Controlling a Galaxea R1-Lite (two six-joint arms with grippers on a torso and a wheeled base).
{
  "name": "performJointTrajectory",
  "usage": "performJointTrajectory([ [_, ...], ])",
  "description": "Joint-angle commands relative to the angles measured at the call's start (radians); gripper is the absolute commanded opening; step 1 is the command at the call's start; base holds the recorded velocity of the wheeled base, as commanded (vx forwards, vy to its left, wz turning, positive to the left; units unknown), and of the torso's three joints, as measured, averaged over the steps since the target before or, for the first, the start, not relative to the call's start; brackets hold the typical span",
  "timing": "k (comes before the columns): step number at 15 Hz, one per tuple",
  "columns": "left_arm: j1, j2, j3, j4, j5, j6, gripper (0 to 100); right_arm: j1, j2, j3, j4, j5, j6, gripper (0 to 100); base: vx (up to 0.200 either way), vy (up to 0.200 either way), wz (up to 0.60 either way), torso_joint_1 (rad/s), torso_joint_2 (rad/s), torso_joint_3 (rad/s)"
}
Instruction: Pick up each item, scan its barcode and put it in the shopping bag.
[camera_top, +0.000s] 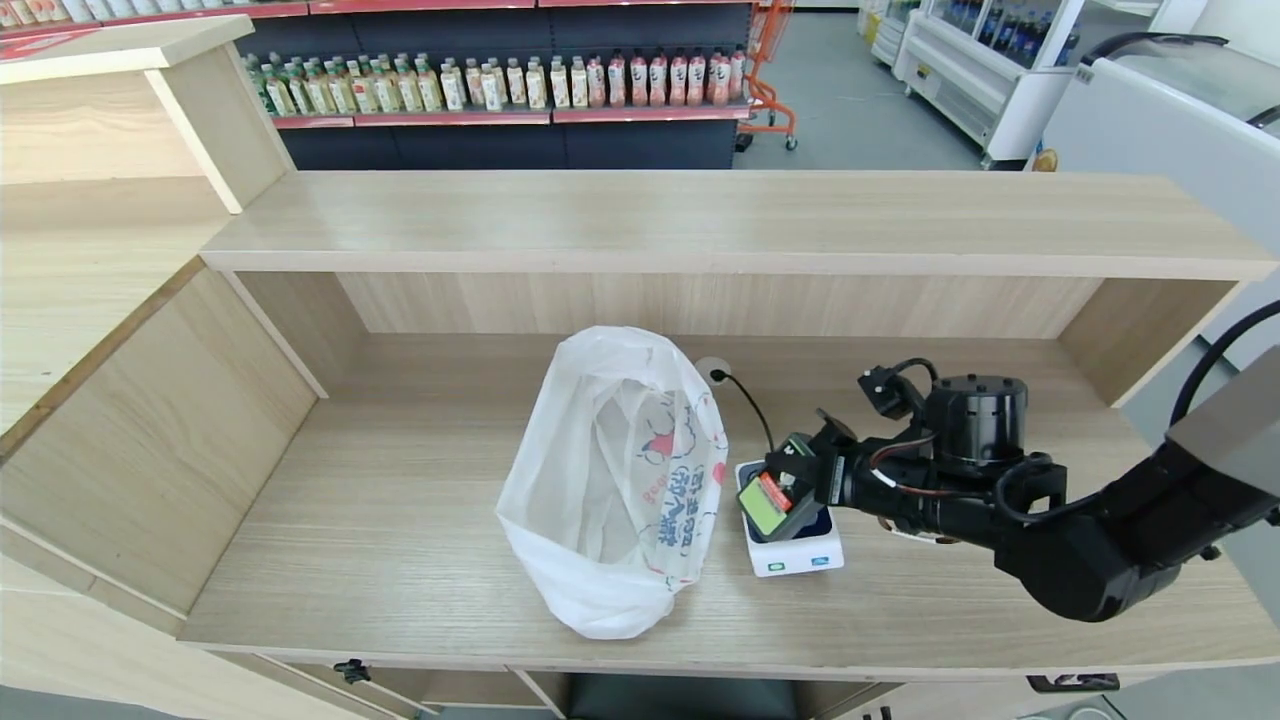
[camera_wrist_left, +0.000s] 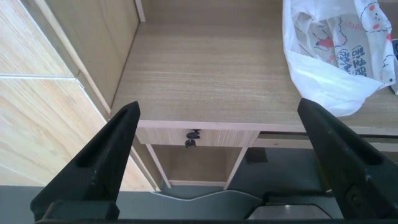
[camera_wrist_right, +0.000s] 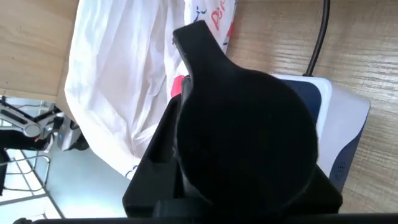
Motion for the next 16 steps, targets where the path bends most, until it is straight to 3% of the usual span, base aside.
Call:
performJointTrajectory([
  [1,0.000,0.000,0.000,0.000,0.000,-0.001,100,0.007,0.019,-0.014,0.003,-0.003,0.000,0,0.000,0.000,0.00,0.000,0.00,0.000],
  [16,0.000,0.000,0.000,0.000,-0.001,0.001,100,-0.023,-0.021,0.012,0.012,-0.006,-0.092,0,0.000,0.000,0.00,0.000,0.00,0.000],
])
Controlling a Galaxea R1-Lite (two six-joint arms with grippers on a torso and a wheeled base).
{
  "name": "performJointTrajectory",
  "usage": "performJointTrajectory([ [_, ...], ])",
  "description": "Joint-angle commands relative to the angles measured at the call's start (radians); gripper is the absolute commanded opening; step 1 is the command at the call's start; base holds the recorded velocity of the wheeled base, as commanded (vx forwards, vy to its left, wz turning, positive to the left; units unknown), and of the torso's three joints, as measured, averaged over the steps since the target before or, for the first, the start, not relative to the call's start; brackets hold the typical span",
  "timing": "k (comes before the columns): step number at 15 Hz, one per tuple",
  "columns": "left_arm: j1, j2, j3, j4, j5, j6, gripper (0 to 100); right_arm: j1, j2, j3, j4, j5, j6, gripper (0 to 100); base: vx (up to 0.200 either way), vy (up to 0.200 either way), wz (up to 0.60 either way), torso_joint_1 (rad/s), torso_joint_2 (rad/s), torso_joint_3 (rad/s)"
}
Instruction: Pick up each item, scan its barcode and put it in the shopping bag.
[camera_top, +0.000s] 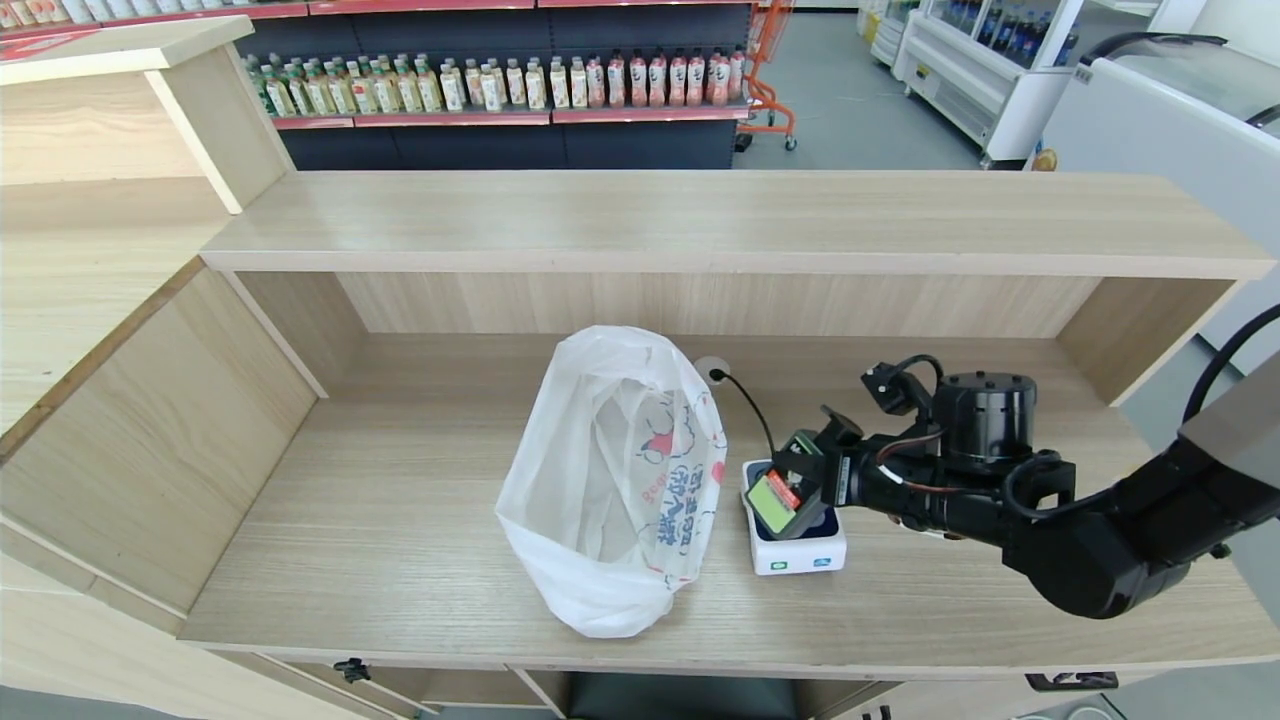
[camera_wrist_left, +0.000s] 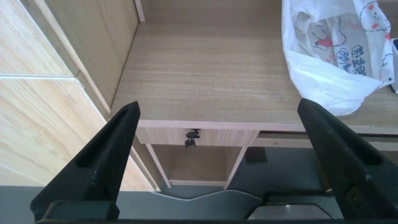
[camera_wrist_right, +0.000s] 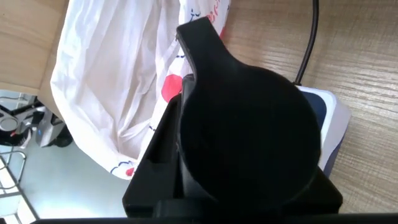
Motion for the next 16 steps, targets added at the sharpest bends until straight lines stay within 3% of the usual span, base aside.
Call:
performJointTrajectory([
  [1,0.000,0.000,0.000,0.000,0.000,-0.001,100,-0.004,-0.016,0.017,0.000,0.001,-0.008,0,0.000,0.000,0.00,0.000,0.00,0.000],
  [16,0.000,0.000,0.000,0.000,-0.001,-0.001,100,-0.004,-0.045,0.052,-0.011,0.000,-0.022,0,0.000,0.000,0.00,0.000,0.00,0.000],
])
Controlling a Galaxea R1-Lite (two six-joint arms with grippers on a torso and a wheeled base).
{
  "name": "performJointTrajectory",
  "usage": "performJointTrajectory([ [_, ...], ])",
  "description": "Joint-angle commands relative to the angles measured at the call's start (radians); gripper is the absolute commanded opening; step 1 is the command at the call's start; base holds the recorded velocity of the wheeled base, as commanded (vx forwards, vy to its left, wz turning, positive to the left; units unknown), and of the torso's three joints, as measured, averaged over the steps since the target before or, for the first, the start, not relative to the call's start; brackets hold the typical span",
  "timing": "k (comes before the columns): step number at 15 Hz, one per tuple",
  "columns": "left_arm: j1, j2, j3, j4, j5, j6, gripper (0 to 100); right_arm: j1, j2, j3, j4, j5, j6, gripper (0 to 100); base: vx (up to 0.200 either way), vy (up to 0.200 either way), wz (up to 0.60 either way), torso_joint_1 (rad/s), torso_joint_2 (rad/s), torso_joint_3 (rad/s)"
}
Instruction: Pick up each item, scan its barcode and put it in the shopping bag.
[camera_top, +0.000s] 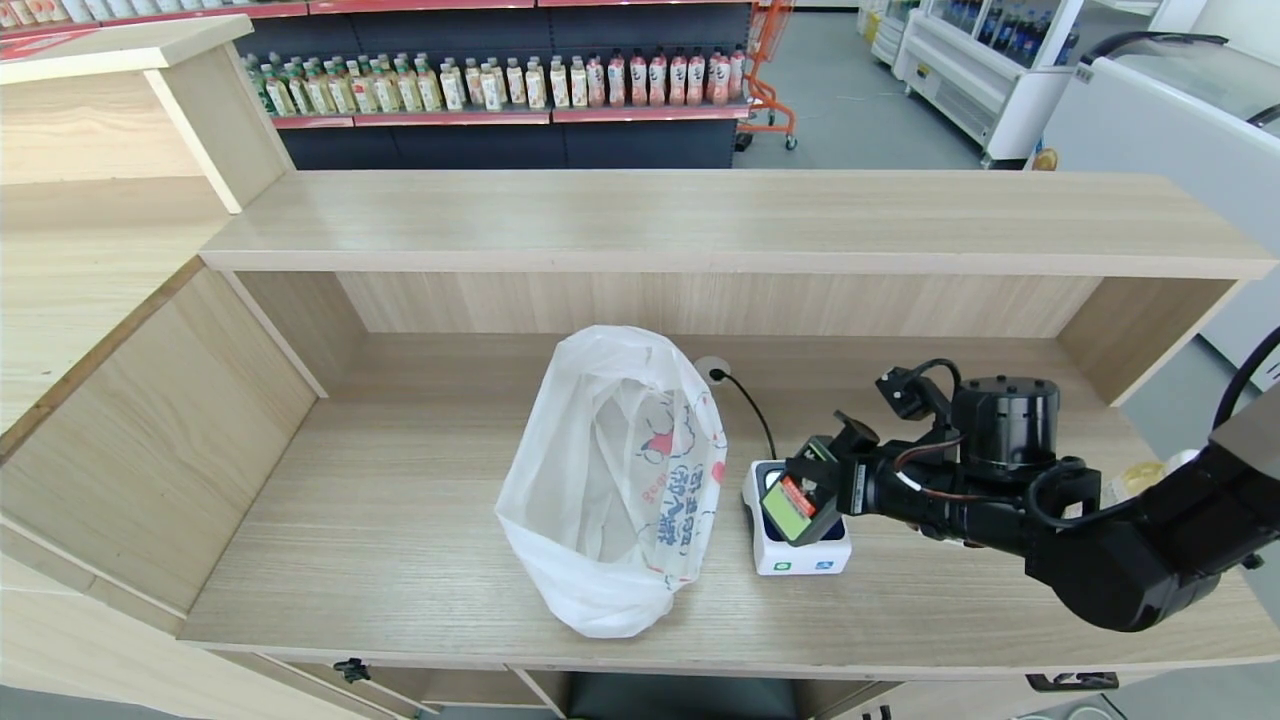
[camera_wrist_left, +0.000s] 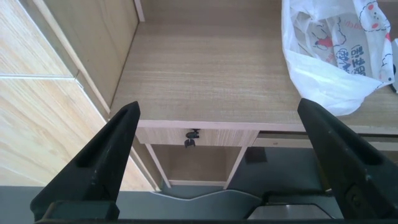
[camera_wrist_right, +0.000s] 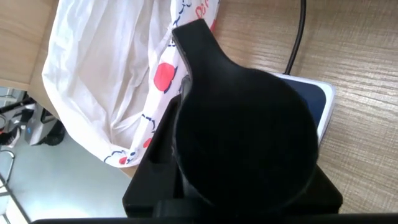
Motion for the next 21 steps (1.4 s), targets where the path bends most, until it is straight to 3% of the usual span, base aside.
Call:
performJointTrajectory([
  [1,0.000,0.000,0.000,0.000,0.001,-0.001,100,0.002,-0.005,0.003,-0.002,0.000,0.001,0,0.000,0.000,0.00,0.000,0.00,0.000],
  [4,0.000,0.000,0.000,0.000,0.000,0.001,100,0.000,-0.114,-0.001,0.009,0.002,-0.012,0,0.000,0.067,0.00,-0.002,0.00,0.001],
  [7,0.000,0.000,0.000,0.000,0.000,0.001,100,0.006,-0.255,0.005,0.070,0.004,-0.116,0,0.000,0.200,0.00,-0.002,0.00,0.002],
  [10,0.000,0.000,0.000,0.000,0.000,-0.001,100,0.075,-0.312,-0.003,0.139,0.002,-0.205,0,0.000,0.200,0.00,0.012,0.00,-0.002],
  [14,0.000,0.000,0.000,0.000,0.000,0.004,100,0.103,-0.191,-0.067,0.136,0.002,-0.300,0,0.000,0.100,0.00,-0.006,0.00,0.005],
  [21,0.000,0.000,0.000,0.000,0.000,0.001,100,0.117,0.056,-0.202,0.130,0.016,-0.285,0,0.000,0.000,0.00,0.000,0.00,0.000],
])
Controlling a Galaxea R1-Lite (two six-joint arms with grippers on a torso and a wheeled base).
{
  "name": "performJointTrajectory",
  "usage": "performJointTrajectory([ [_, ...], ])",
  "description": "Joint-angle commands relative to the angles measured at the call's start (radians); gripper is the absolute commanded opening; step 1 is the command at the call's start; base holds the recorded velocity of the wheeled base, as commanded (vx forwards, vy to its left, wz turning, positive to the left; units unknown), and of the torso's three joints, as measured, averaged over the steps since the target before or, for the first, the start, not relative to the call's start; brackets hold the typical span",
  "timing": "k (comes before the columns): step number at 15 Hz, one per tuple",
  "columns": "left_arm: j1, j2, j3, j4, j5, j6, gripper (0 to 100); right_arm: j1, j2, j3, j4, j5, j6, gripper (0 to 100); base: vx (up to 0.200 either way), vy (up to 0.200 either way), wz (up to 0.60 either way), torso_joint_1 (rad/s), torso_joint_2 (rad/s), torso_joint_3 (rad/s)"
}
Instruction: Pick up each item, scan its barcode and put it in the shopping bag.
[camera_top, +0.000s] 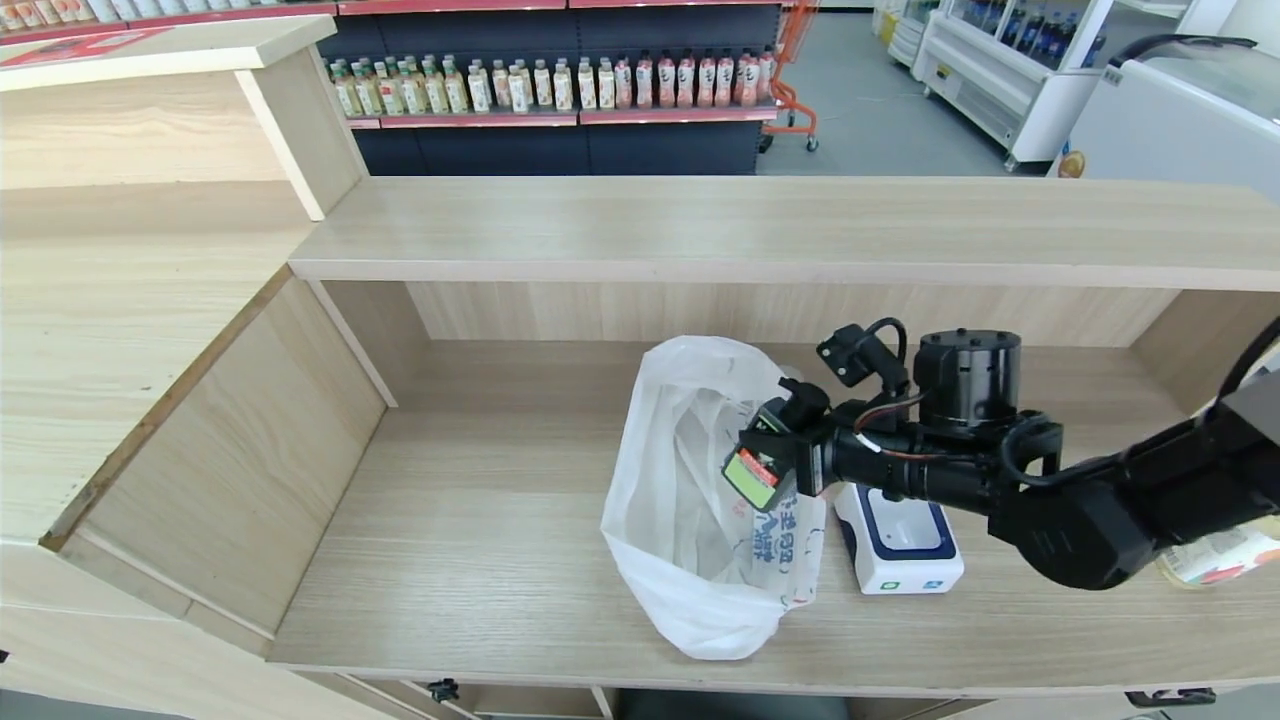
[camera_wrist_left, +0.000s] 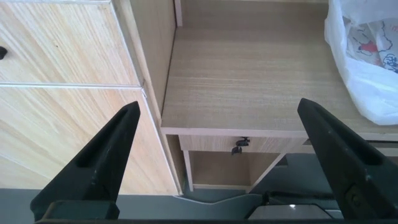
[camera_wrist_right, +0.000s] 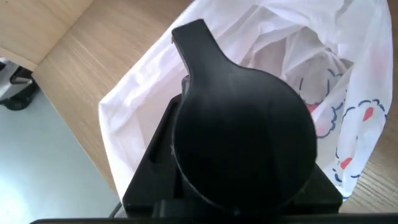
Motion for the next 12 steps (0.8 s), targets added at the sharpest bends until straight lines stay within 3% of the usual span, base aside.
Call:
performJointTrajectory([
  [1,0.001,0.000,0.000,0.000,0.000,-0.002,100,0.013,0.090,-0.029,-0.003,0.019,0.022,0,0.000,0.000,0.00,0.000,0.00,0.000],
  [12,0.001,0.000,0.000,0.000,0.000,-0.002,100,0.051,0.270,-0.109,-0.106,0.013,-0.023,0,0.000,0.000,0.00,0.000,0.00,0.000],
])
